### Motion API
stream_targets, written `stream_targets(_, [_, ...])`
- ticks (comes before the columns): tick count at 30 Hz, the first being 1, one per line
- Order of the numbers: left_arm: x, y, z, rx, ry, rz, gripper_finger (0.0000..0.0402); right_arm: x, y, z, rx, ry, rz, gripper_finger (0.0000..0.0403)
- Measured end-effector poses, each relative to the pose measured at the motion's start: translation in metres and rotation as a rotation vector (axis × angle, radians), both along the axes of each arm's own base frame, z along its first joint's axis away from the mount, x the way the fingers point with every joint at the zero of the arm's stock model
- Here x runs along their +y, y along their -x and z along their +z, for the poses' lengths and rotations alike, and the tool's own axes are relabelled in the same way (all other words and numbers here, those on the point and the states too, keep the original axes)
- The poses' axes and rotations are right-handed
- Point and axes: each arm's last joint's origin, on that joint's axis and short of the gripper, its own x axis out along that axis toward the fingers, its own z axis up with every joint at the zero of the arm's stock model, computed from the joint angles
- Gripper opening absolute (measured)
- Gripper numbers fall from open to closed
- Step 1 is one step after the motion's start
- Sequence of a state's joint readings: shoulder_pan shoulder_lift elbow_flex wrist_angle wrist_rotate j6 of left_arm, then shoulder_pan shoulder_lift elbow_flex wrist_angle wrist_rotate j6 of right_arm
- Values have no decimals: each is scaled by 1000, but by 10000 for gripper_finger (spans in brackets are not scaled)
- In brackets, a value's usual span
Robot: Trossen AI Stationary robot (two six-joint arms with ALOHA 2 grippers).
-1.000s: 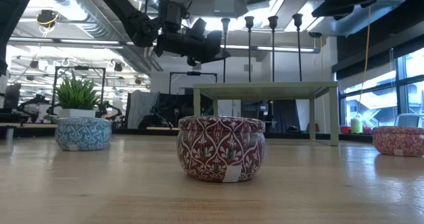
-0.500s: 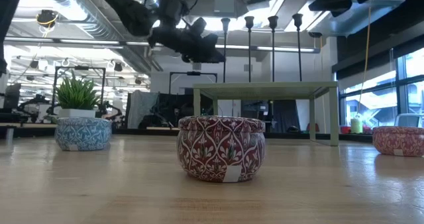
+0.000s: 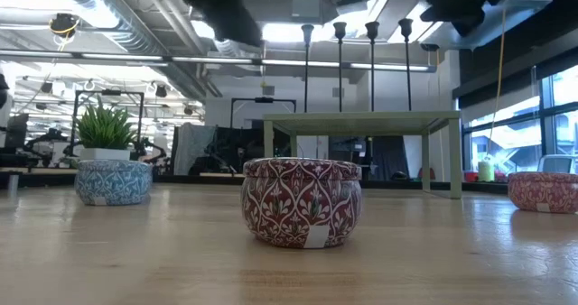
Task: Pick & Place candle stick holders
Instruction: Put the patterned light blue scented candle on the shelf aligned with the black candle holder
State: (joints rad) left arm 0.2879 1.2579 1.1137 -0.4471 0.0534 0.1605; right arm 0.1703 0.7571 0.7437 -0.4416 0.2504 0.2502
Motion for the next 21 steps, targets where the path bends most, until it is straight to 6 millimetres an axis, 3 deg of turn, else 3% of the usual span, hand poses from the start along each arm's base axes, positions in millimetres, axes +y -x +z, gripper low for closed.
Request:
stream_targets(7, [-66,16,-12,239,178,-120,183,3,-14,-11,66,-76,-45,172])
stream_targets(14, [-128,9,-36,404,281,-202,197,7,-31,-25,141,-144,-45,172])
stream_targets(21, [-153,1,-68,596,317,-130,242,15,-48,-30,137,-233,100,172])
